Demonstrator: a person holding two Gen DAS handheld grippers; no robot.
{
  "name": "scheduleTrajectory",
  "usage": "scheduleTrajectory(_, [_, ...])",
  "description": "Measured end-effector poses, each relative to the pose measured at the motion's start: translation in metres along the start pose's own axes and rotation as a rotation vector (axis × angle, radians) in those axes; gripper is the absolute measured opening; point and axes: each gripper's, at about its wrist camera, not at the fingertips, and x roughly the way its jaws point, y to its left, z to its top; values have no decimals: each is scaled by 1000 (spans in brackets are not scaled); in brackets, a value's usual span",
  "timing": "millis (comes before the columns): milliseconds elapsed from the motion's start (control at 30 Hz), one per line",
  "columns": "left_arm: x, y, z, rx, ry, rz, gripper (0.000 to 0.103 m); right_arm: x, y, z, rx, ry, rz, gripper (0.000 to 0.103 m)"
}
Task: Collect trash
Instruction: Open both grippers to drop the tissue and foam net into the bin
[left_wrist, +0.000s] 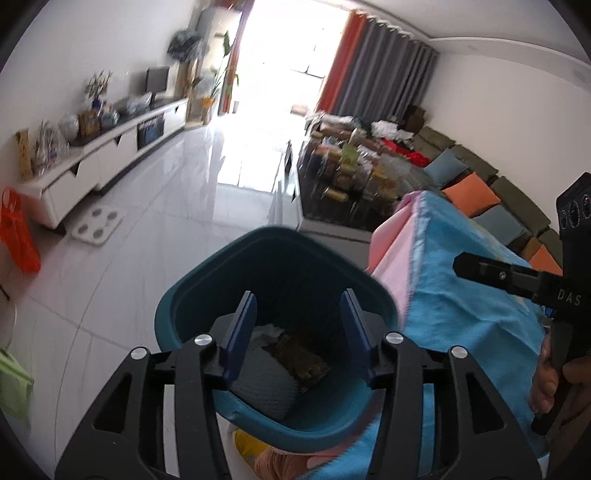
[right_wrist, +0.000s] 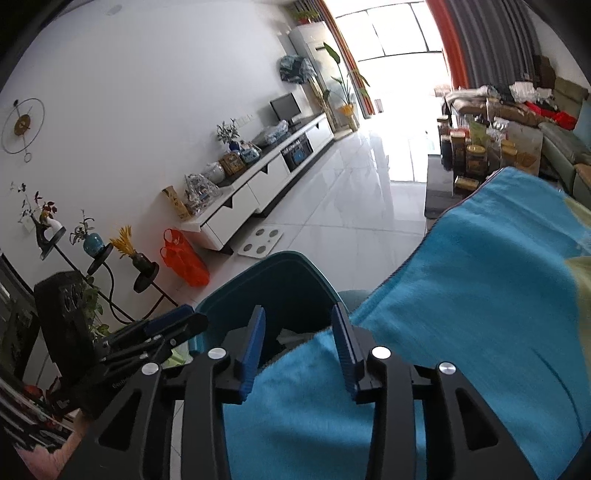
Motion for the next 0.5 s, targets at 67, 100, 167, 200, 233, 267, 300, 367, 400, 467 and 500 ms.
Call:
scheduleTrajectory(67, [-11,-14,0,26,-30,-30,55,-18,0,-4,-14,-26,-4,42])
scheduleTrajectory(100, [-15,-18,1,38,-39,-44,56,-30,-1,-7,-21,-43,-12,44])
scheduleTrajectory(167, [-23,-36,0,72,-57,-89,60,-49,-4,-11,-30,-72,-25,47])
scheduleTrajectory(200, [-26,-44,-1,89,-62,-110,60,-59,-6,-14,-31,-87,-34,49])
scheduleTrajectory(233, [-29,-55,-3,112,-64,-141,61,-69,-7,-16,-32,-101,-45,51])
scheduleTrajectory(267, [-31,-65,-4,131,-63,-169,61,-80,-10,-20,-33,-119,-59,51])
scheduleTrajectory(300, [-32,-76,-6,149,-60,-194,61,-92,-13,-24,-30,-135,-75,51])
scheduleTrajectory(367, [-32,-101,-10,191,-54,-249,62,-111,-20,-30,-27,-157,-107,52])
scheduleTrajectory(400, [-31,-115,-13,214,-46,-283,62,-120,-24,-35,-25,-170,-127,52])
scheduleTrajectory(467, [-28,-136,-19,247,-31,-329,62,-139,-33,-46,-13,-190,-166,53])
scheduleTrajectory(500, [-26,-148,-22,265,-20,-355,62,-145,-36,-49,-6,-195,-178,53])
